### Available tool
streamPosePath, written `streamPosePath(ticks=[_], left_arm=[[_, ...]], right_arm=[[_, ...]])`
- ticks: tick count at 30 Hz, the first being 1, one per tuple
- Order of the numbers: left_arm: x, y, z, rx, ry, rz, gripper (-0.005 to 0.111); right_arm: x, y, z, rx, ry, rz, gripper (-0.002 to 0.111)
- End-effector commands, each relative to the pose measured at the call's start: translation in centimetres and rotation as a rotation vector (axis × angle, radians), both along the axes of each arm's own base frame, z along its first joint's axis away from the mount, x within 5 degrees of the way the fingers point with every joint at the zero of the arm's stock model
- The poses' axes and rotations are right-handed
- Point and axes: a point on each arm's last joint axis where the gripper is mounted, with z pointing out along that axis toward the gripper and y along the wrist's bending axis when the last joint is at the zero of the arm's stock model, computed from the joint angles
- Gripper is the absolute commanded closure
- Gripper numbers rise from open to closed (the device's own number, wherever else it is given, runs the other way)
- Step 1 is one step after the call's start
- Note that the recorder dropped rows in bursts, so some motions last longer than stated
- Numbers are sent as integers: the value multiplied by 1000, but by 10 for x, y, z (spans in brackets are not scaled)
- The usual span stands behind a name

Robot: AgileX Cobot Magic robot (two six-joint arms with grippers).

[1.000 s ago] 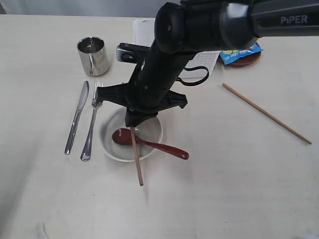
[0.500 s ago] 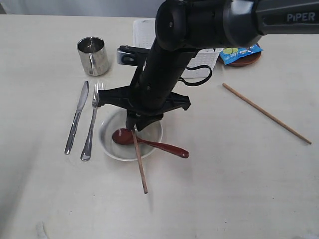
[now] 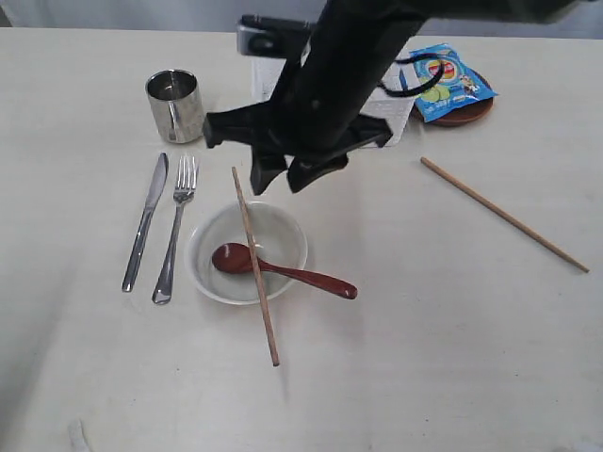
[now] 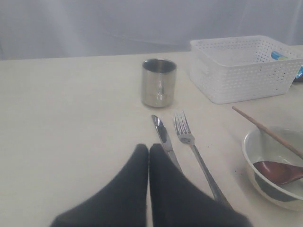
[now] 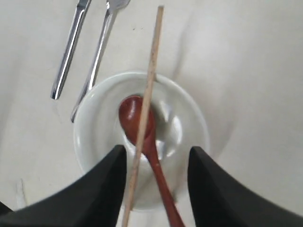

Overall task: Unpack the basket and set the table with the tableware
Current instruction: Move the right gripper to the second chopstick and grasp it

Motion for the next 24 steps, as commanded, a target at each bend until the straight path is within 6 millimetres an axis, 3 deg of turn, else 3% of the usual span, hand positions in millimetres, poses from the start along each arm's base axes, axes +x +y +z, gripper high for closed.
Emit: streamPosePath(ticks=[1,7,13,16,20,24], left_arm=[[0,0,-1,-1,-1,-5,107],[0,0,-1,-1,-1,-5,107],[0,0,-1,-1,-1,-5,107],[0,0,-1,-1,-1,-5,107],[0,0,-1,-1,-1,-5,107],[0,0,-1,-1,-1,-5,107]], right_arm=[[7,-38,29,-125,-117,23,67],[35,-96,31,-305,-176,80,67],[85,-156,-7,-348,-211,146,67],[99,-182,-29,-373,-173,162,67],[109,-204,-54,-321,-115,113,67],[113,-206,-75,-253,-75,186,67]])
